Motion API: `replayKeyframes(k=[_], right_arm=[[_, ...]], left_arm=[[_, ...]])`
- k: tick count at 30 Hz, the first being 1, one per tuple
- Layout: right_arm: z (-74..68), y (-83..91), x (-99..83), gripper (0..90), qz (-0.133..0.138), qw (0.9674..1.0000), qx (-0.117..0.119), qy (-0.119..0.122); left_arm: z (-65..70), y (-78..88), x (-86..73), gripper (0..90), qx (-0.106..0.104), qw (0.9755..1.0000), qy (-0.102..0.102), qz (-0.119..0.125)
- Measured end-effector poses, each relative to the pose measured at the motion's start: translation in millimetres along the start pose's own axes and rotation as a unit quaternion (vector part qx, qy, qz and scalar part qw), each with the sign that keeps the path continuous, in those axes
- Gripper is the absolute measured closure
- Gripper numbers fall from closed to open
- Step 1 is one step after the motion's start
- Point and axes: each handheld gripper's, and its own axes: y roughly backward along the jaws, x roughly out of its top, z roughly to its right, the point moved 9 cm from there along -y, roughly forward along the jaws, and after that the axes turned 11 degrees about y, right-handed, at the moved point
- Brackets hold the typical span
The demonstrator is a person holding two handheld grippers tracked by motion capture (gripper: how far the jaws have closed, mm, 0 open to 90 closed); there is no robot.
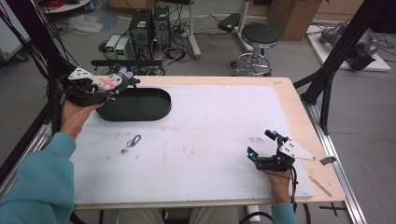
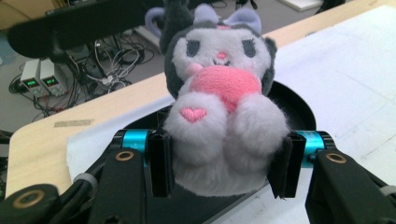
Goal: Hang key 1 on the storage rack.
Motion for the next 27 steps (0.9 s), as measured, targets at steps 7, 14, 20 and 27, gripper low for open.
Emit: replayKeyframes(k=[7, 14, 20, 27], right_arm=[[0.0, 0.0, 0.1, 0.6, 0.0, 1.0, -0.001, 0.0], [0.1, 0.0, 0.0, 0.6, 0.0, 1.0, -0.001, 0.001], [-0.1, 0.0, 0.0, 0.6, 0.0, 1.0, 0.0, 0.0], [0.1, 0.0, -0.1, 0.6, 0.0, 1.0, 0.0, -0.001]], left_arm=[[-4.7, -15.0, -11.6, 51.2, 0.001, 0.9998, 0.008, -0.018], [-6.3, -26.8, -16.3, 50.0, 0.0, 0.9997, 0.011, -0.024], [-7.1, -36.3, -21.8, 48.9, -0.002, 0.9994, 0.01, -0.034], [-6.2, -47.1, -27.1, 35.0, -0.01, 0.9986, 0.034, -0.039]])
